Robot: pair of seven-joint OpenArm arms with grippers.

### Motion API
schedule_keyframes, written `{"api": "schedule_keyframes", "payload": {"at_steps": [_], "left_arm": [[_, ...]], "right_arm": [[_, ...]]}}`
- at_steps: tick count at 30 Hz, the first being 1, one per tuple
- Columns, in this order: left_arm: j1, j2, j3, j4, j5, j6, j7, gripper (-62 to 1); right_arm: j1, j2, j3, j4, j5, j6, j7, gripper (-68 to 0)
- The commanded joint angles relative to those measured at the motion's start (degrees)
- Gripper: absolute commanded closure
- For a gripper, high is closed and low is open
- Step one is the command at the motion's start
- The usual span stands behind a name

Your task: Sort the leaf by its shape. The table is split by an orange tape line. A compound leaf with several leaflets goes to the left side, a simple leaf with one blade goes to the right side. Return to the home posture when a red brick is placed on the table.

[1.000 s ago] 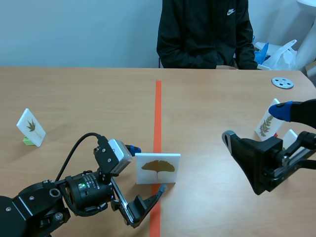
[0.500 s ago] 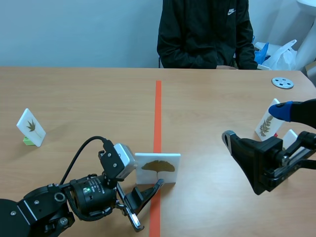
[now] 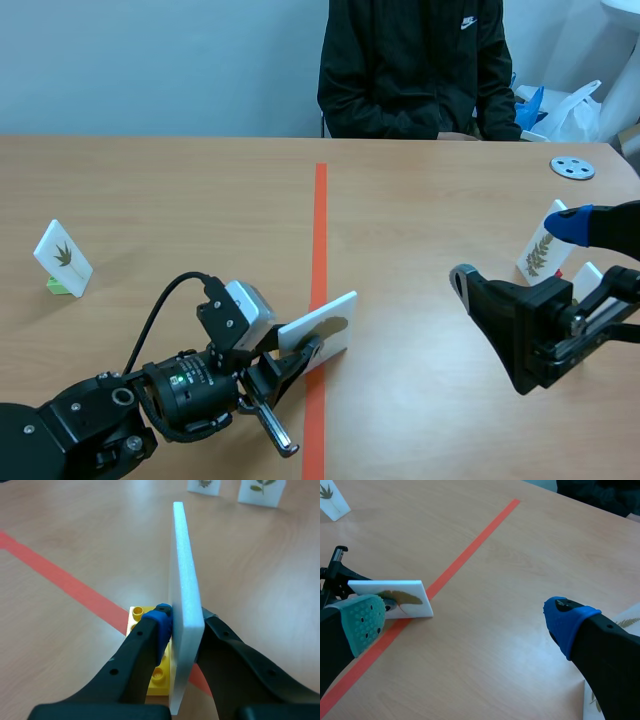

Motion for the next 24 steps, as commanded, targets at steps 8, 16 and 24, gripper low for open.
{"api": "schedule_keyframes", "payload": {"at_steps": [8,16,24], "left_arm": [[5.8,-7.1,-2.0,15.5,-7.1,-0.1,2.2,-4.0],[17.1,-11.5,-14.0,28.1,-16.6,-0.1,7.4,-4.2],[27.1,-11.6,-26.5,36.2,-20.6,-1.7,8.2,-4.2]], "right_arm": [[0.7,0.0,0.1,0.1,0.5,0.0,0.7,-67.9],[0.7,0.0,0.1,0.1,0.5,0.0,0.7,-67.9],[0.7,0.0,0.1,0.1,0.5,0.0,0.7,-67.9]]}}
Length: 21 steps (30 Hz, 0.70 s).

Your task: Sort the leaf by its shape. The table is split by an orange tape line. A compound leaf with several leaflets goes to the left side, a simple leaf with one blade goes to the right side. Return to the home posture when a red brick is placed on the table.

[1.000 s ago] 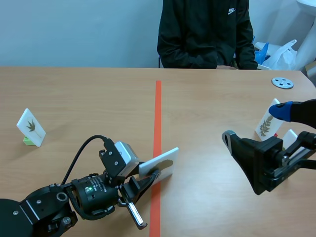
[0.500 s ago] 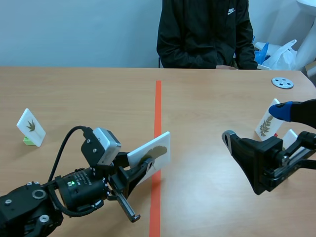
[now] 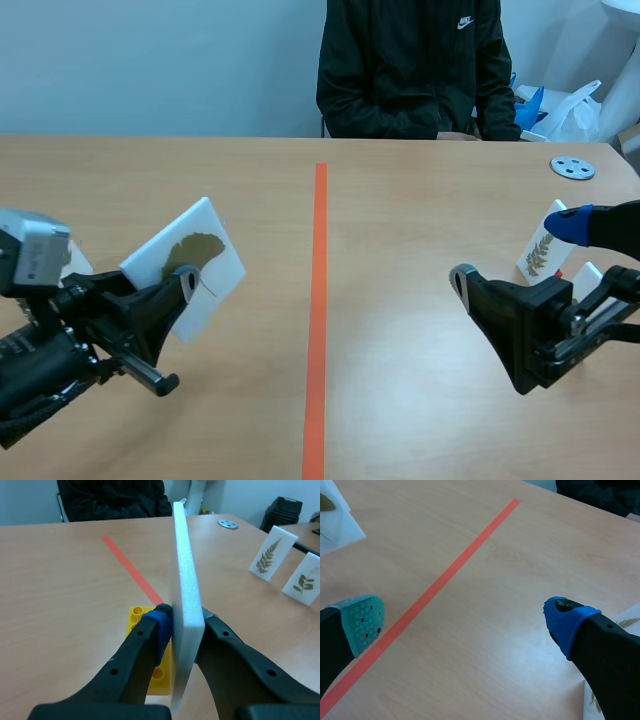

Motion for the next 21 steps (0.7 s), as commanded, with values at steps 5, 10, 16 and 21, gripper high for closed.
{"api": "schedule_keyframes", "payload": {"at_steps": [5,10,16,21], "left_arm": [[3.4,0.5,-5.1,1.5,-0.3,1.1,0.0,-4.2],[4.8,0.9,-10.1,0.8,-0.3,5.3,1.4,-4.2],[4.8,3.0,-14.8,-3.0,-0.4,8.2,1.4,-4.2],[3.9,4.7,-15.9,-8.2,-0.6,8.2,-0.1,-4.2]], "right_arm": [[0.7,0.0,0.1,0.1,0.5,0.0,0.7,-67.9],[0.7,0.0,0.1,0.1,0.5,0.0,0.7,-67.9],[0.7,0.0,0.1,0.1,0.5,0.0,0.9,-67.9],[0.7,0.0,0.1,0.1,0.5,0.0,0.9,-67.9]]}}
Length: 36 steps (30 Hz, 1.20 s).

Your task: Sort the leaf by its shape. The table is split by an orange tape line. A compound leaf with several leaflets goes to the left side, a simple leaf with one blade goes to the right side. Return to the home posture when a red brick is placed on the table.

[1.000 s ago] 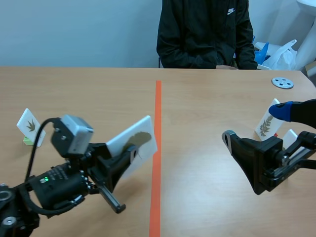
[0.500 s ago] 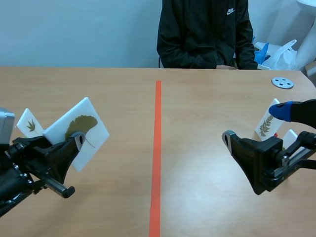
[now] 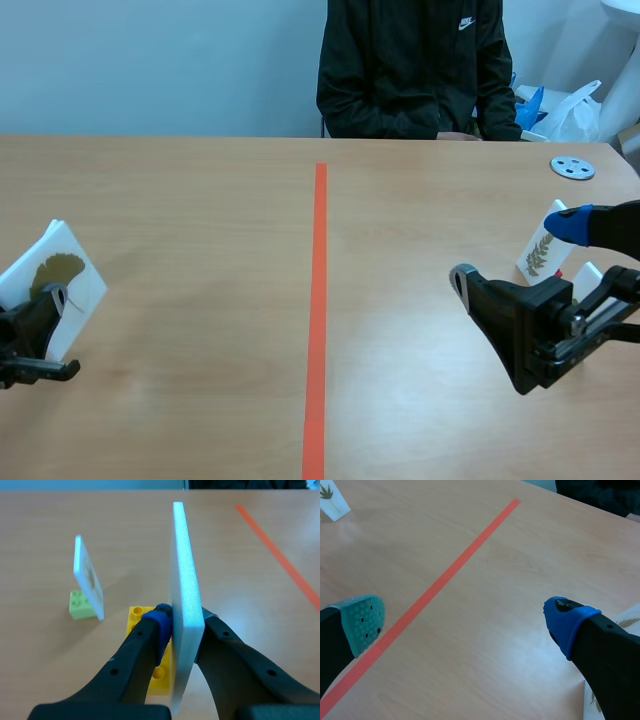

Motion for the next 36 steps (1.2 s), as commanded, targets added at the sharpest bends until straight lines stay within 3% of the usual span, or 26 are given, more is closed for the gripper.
{"api": "schedule_keyframes", "payload": {"at_steps": [1,13,24,36], "left_arm": [[-1.3,0.5,0.0,-0.9,-1.0,-0.3,-1.9,-4.2],[-11.0,5.7,0.0,-14.6,-1.2,1.0,-7.4,-4.2],[-17.2,6.6,-0.1,-25.0,-1.2,2.2,-11.5,-4.0],[-18.8,6.6,0.0,-28.1,-1.2,2.2,-12.0,-4.1]], "right_arm": [[0.7,0.0,0.1,0.1,0.5,0.0,0.9,-67.9],[0.7,0.0,0.1,0.1,0.5,0.0,0.9,-67.9],[0.7,0.0,0.1,0.1,0.5,0.0,0.9,-67.9],[0.7,0.0,0.1,0.1,0.5,0.0,0.9,-67.9]]}}
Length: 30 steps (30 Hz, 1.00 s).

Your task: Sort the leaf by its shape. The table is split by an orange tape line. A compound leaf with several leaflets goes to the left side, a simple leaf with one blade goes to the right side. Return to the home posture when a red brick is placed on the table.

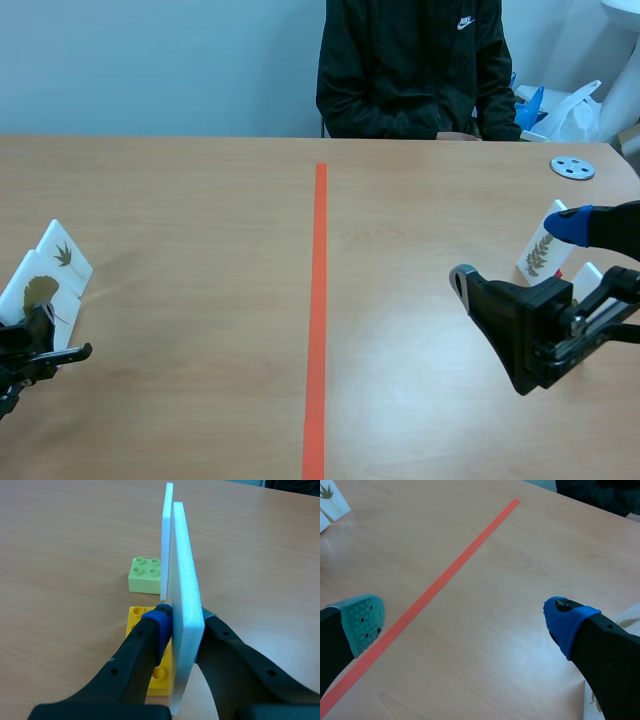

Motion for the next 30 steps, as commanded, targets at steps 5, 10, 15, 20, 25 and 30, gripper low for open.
{"api": "schedule_keyframes", "payload": {"at_steps": [5,10,15,20,25,30], "left_arm": [[-0.5,-0.5,-0.1,1.4,-0.2,0.1,-0.7,-4.3],[-0.5,-0.6,-0.1,1.4,0.1,0.1,0.0,-4.7],[-0.5,-0.7,-0.1,1.4,0.1,0.1,0.5,-7.5],[-0.5,-0.7,-0.1,1.4,0.9,0.1,0.7,-12.2],[-0.5,-1.3,-0.1,1.6,1.3,0.1,-0.1,-17.4],[-0.5,-2.8,-0.1,2.4,1.8,0.1,-1.2,-36.0]], "right_arm": [[0.7,0.0,0.1,0.1,0.5,0.0,0.9,-67.9],[0.7,0.0,0.1,0.1,0.5,0.0,0.9,-67.9],[0.7,0.0,0.1,0.1,0.5,0.0,0.9,-67.9],[0.7,0.0,0.1,0.1,0.5,0.0,0.9,-67.9],[0.7,0.0,0.1,0.1,0.5,0.0,0.9,-67.9],[0.7,0.0,0.1,0.1,0.5,0.0,0.9,-67.9]]}}
